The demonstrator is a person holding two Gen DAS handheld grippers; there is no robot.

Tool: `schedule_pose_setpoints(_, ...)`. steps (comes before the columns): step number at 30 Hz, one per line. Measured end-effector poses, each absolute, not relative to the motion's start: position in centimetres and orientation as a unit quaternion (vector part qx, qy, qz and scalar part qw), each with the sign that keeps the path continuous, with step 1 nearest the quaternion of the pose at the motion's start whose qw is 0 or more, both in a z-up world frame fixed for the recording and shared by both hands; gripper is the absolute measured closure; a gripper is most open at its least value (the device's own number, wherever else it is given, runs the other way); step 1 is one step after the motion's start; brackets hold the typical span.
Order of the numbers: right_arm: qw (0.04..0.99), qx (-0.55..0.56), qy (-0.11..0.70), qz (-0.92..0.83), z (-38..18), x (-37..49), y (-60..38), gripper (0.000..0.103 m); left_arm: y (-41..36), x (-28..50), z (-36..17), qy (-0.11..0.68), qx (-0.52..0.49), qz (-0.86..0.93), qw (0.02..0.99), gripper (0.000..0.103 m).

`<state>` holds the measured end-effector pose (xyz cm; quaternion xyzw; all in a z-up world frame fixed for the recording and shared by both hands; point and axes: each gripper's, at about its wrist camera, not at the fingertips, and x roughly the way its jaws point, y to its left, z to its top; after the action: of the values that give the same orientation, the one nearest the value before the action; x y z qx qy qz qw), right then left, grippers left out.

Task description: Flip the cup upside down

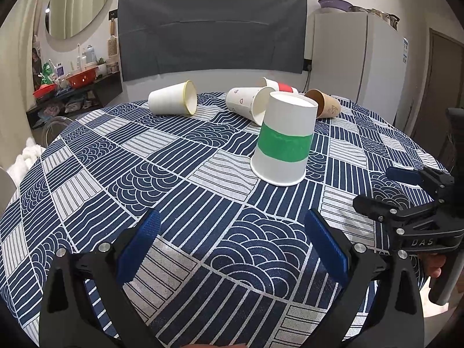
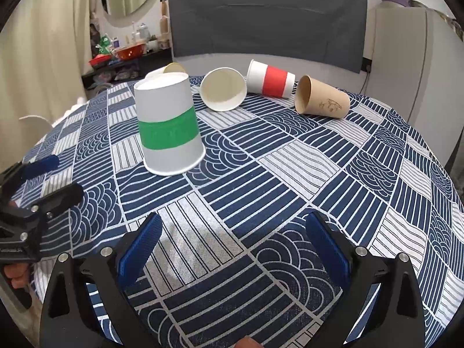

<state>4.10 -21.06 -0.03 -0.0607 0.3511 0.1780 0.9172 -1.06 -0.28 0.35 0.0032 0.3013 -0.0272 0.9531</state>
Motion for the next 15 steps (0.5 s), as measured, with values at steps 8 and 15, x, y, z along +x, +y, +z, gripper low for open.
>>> schedule_pose_setpoints(8,0.918,-0.063,0.343,0.189,-0.17,3.56,-20.86,0.008,0.11,-0.81,0.15,0.313,-0.011,-0.025,0.95,0.006)
schedule_pose_setpoints(15,0.923,-0.079,0.329,0.185,-0.09,3.03,-20.42,0.008,-0.57,-1.23,0.17,0.303,0.011,-0.022,0.953,0.006)
